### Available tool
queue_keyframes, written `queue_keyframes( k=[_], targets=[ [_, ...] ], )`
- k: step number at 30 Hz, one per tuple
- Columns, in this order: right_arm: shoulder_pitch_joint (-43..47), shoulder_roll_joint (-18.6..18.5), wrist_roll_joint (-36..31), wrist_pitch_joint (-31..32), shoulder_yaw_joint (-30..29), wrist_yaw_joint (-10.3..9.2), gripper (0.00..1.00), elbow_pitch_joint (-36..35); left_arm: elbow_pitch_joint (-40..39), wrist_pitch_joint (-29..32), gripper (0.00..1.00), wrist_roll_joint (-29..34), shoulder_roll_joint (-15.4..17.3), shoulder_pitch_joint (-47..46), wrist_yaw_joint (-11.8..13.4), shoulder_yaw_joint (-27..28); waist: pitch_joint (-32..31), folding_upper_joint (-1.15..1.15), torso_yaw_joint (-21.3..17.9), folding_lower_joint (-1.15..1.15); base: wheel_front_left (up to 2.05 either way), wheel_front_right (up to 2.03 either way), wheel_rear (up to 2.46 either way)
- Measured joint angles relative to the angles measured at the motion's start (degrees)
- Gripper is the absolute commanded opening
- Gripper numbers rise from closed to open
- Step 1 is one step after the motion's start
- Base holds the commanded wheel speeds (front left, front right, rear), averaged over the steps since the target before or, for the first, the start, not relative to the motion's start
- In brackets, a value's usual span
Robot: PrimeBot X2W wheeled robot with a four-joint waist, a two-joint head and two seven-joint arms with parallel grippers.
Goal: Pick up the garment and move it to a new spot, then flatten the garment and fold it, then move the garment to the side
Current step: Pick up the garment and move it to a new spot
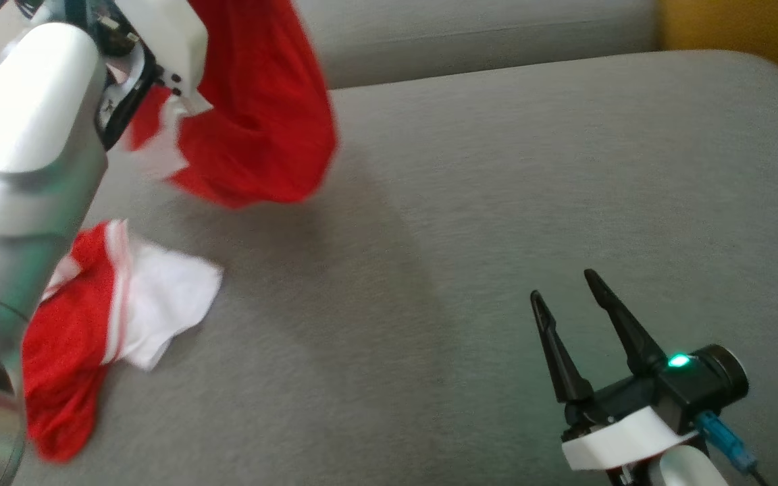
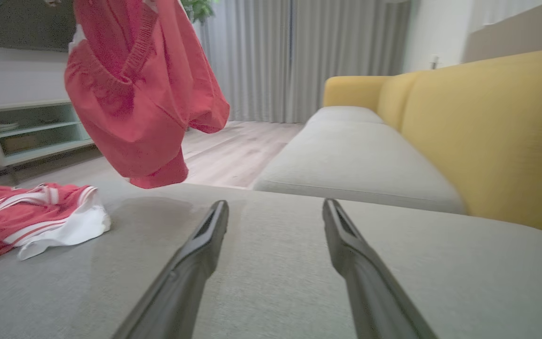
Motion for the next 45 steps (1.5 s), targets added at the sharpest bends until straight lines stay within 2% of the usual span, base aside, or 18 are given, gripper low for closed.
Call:
queue_keyframes(
  k=[4,7,11,15,20,21,23,26,27,31,34,35,42,45],
  targets=[
    [0.57,0.24,0.01,0.00,0.20,0.00,1.00,0.00,-3.04,0.36,0.00,-3.93,0.67,-0.03,0.01,-3.53,-1.59,0.00,-5.49,0.00,0.00,0.00,0.00],
    [0.60,0.41,0.01,0.00,0.08,0.00,1.00,0.00,-4.95,-0.34,0.00,-5.88,-0.02,0.10,0.01,-7.26,-2.25,0.00,-9.35,0.01,0.00,0.00,0.00],
    [0.59,0.98,0.10,0.00,0.05,0.00,1.00,-0.04,-6.87,-1.20,0.00,-7.36,-3.14,1.98,0.01,-14.41,-2.22,0.00,-13.61,0.01,0.00,0.00,0.00],
    [0.37,1.52,0.68,0.00,0.44,0.00,1.00,0.18,-5.39,-2.97,0.00,-8.36,-7.19,8.90,0.00,-21.89,-0.50,0.00,-15.95,0.03,0.00,0.00,0.00],
    [-0.58,1.69,1.02,0.00,1.69,0.00,1.00,0.74,2.41,-7.49,0.00,-8.00,-11.07,22.31,0.07,-24.86,1.32,0.00,-17.86,0.01,0.00,0.00,0.00],
    [-0.61,1.72,1.02,0.00,1.70,0.00,1.00,0.75,4.16,-9.26,0.00,-7.28,-12.05,23.63,0.71,-24.86,1.84,0.00,-17.93,0.02,0.00,0.00,0.00],
    [-0.81,1.86,1.08,0.00,1.66,0.00,1.00,0.98,6.89,-12.50,1.00,-6.05,-13.91,24.99,1.79,-24.86,2.55,0.00,-17.87,0.04,0.00,0.00,0.00],
    [-0.82,2.04,1.52,0.00,0.73,0.00,1.00,1.19,8.22,-15.55,1.00,-5.23,-16.02,25.36,4.91,-24.77,2.60,0.00,-16.84,0.02,0.00,0.00,0.00],
    [-0.82,2.04,1.52,0.00,0.73,0.00,1.00,1.19,8.22,-15.55,1.00,-5.23,-16.02,25.36,4.91,-24.77,2.60,0.00,-16.84,0.02,0.00,0.00,0.00],
    [-0.23,2.21,1.62,0.00,-0.71,0.00,1.00,1.77,6.46,-16.62,1.00,-4.30,-17.14,27.03,10.98,-22.15,1.48,0.00,-14.02,0.02,0.00,0.00,0.00],
    [1.38,2.48,1.62,0.00,-2.18,0.00,1.00,2.07,0.43,-16.72,1.00,-4.11,-17.05,31.31,14.62,-16.95,-0.21,0.00,-11.40,0.02,0.00,0.00,0.00],
    [3.08,2.56,1.83,0.01,-3.09,0.00,1.00,2.35,-3.75,-16.80,1.00,-3.44,-16.64,35.02,16.84,-13.63,-1.35,0.00,-9.33,0.01,0.00,0.00,0.00],
    [5.61,3.02,1.93,0.01,-6.95,0.00,1.00,3.55,-19.14,-16.79,1.00,1.74,-10.95,50.01,24.50,0.60,-5.02,0.00,-1.48,0.01,0.00,0.00,0.00],
    [5.80,3.12,1.93,0.01,-8.09,0.00,1.00,3.81,-26.33,-16.80,1.00,4.19,-9.56,57.61,25.79,7.36,-6.53,0.00,1.41,0.01,0.00,0.00,0.00]
  ],
)
